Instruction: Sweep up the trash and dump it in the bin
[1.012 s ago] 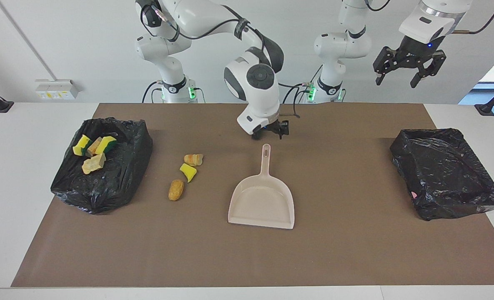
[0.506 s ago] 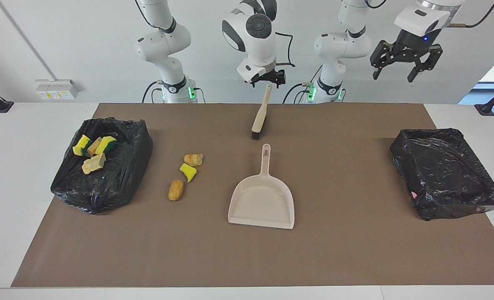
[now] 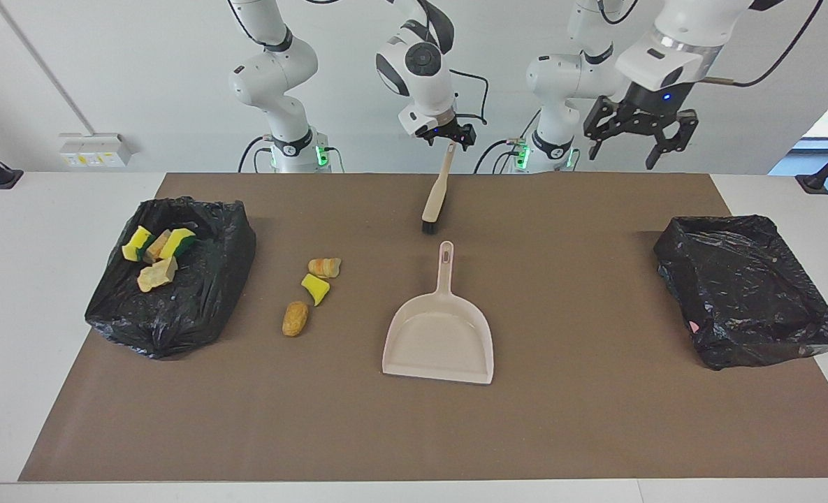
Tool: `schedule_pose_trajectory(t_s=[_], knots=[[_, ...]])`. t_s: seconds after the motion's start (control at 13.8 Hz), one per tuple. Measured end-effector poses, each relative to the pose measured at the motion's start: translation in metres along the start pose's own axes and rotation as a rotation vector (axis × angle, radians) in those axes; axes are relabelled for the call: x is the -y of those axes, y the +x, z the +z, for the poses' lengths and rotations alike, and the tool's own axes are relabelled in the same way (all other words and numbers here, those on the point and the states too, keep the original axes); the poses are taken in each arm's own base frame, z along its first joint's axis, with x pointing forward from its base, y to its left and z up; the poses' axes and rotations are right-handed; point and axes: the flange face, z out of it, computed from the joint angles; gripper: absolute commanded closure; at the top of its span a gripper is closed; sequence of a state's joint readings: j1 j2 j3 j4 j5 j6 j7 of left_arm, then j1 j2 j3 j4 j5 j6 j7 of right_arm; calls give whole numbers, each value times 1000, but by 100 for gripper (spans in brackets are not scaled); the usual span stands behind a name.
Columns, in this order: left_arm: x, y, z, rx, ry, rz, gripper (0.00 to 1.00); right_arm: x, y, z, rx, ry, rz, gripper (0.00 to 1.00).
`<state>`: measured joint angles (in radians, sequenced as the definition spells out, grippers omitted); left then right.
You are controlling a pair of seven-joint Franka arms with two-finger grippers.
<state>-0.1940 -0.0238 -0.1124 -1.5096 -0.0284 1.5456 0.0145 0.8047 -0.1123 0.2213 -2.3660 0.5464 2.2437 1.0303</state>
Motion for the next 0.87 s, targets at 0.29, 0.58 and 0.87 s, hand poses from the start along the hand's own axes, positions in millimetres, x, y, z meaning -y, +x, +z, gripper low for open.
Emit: schedule_pose_trajectory(t_s=[0.29, 0.58, 0.87], knots=[[-73, 19, 94, -18, -13, 49, 0, -10, 9, 31, -41, 41, 29, 0], [-143, 16, 177, -7, -26, 52, 0, -12, 10, 44, -62, 60, 33, 23], [-188, 28, 240, -22, -47, 48, 0, -14, 2, 50, -58, 48, 19, 100]])
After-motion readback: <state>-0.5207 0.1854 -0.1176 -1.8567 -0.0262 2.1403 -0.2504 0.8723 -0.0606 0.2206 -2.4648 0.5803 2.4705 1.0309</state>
